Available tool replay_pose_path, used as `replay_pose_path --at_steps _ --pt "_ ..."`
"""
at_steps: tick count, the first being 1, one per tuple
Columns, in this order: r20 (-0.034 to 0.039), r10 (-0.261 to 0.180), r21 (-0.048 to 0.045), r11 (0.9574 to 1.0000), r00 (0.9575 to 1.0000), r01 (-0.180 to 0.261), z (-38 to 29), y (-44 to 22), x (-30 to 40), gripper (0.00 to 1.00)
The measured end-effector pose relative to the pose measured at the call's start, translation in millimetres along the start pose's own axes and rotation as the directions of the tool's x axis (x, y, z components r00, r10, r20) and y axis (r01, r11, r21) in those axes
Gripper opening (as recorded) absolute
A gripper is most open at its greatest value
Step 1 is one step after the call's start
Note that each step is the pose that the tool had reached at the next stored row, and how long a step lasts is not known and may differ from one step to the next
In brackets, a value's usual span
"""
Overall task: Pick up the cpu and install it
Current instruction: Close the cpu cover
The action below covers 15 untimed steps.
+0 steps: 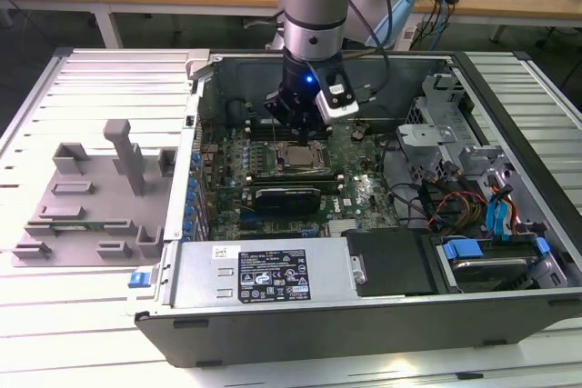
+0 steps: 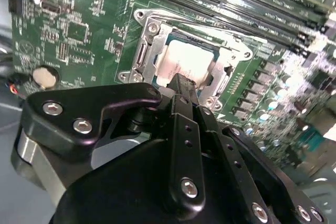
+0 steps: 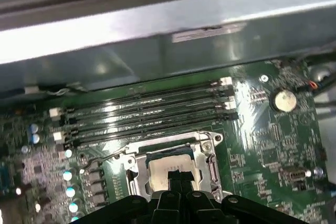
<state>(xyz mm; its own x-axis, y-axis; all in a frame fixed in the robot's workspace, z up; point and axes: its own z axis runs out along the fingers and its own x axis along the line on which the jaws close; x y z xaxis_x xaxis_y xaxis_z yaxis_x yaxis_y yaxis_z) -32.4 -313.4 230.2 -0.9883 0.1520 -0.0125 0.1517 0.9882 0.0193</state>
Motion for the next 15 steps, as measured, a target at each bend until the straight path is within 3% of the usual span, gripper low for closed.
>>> replay_pose_path --at_steps 2,5,7,8,10,12,15 --pt "-0.0015 -0.082 -0.0011 0.9967 0.9967 0.082 0.5 0.0 0.0 0.11" --pt "-0.0028 -0.149 -0.0020 0.9888 0.9888 0.149 0.9 0.0 0.0 0.11" --pt "-0.0038 -0.212 -0.0031 0.9773 0.9773 0.212 1.2 0.0 0.0 0.11" --pt "-0.0041 -0.227 -0.0029 0.9739 0.9739 0.227 1.3 0.0 0.0 0.11" --pt "-0.0041 -0.235 -0.0027 0.9721 0.9721 0.235 1.7 -0.6 0.1 0.11" --pt "-0.0042 -0.234 -0.0025 0.9721 0.9721 0.234 2.9 -5.2 1.3 0.11" --pt "-0.0043 -0.234 -0.0024 0.9721 0.9721 0.234 4.7 -6.4 5.5 0.11"
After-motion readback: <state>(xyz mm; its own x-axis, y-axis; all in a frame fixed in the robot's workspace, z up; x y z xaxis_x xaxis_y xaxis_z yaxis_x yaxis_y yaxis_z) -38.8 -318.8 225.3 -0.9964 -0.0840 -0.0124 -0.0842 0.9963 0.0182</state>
